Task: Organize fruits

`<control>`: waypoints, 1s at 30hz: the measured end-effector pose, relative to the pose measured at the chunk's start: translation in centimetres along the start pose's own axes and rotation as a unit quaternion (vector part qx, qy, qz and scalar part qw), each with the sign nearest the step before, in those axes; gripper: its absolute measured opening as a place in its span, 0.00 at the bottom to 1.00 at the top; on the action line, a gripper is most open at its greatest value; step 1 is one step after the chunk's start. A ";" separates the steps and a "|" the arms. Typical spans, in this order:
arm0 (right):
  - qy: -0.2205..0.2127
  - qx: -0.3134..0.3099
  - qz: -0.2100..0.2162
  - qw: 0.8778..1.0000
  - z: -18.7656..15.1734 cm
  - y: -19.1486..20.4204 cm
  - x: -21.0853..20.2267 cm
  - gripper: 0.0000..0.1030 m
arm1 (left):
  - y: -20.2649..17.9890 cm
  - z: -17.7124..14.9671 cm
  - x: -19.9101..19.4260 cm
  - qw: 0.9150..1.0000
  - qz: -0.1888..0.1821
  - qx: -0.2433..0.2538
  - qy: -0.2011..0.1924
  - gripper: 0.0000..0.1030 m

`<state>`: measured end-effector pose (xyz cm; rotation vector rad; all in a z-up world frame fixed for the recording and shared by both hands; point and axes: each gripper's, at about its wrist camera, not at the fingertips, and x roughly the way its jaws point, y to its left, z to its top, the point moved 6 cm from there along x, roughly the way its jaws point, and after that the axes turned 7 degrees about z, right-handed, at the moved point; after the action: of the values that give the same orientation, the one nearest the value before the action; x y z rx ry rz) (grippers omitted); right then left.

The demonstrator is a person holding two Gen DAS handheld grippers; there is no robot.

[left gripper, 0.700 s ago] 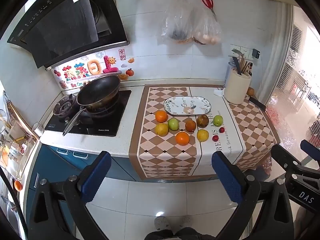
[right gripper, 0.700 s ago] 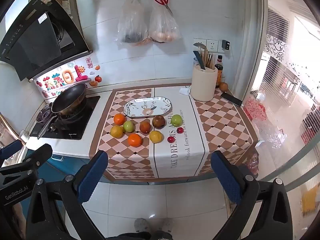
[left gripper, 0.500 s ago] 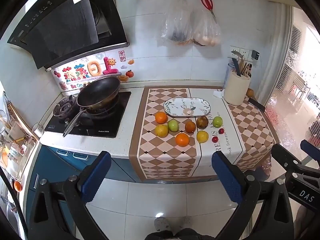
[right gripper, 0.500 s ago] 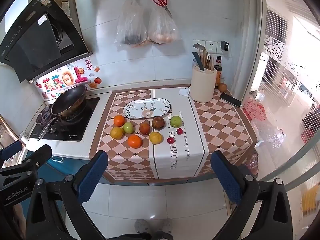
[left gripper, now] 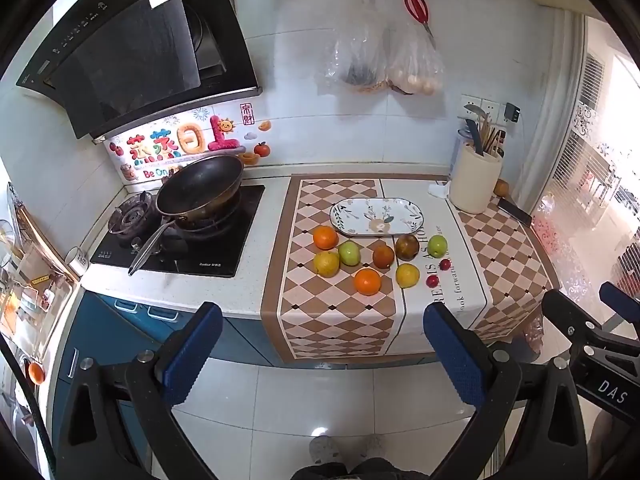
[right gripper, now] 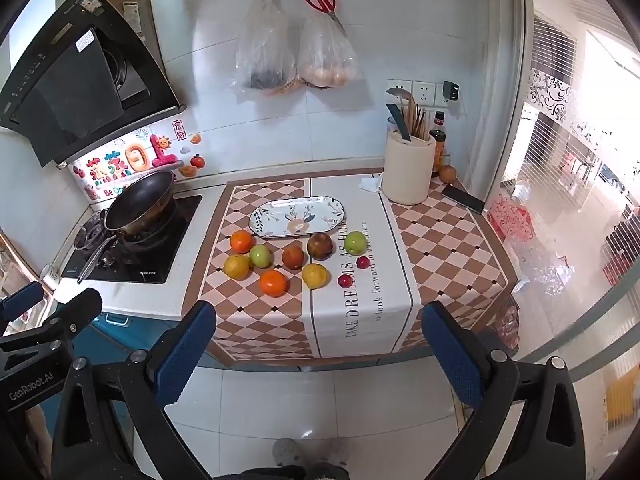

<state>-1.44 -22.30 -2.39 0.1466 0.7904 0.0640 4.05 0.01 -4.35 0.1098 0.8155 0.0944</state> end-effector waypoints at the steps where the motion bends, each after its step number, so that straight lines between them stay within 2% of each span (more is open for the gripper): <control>1: 0.001 0.000 0.000 1.000 0.0 0.0 -0.1 1.00 | 0.0 0.0 0.0 1.000 0.000 0.000 0.000 1.00; 6: 0.000 0.001 -0.001 1.000 0.0 -0.2 -0.1 1.00 | -0.1 1.6 -1.0 1.000 0.001 -0.003 -0.002 1.00; 30: -0.002 0.004 0.000 1.000 -0.4 -0.4 -0.5 1.00 | 0.3 1.5 -0.8 1.000 0.002 -0.004 -0.003 1.00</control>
<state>-2.07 -22.72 -2.38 0.1539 0.7870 0.0608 4.58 0.10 -2.73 0.1038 0.8094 0.1008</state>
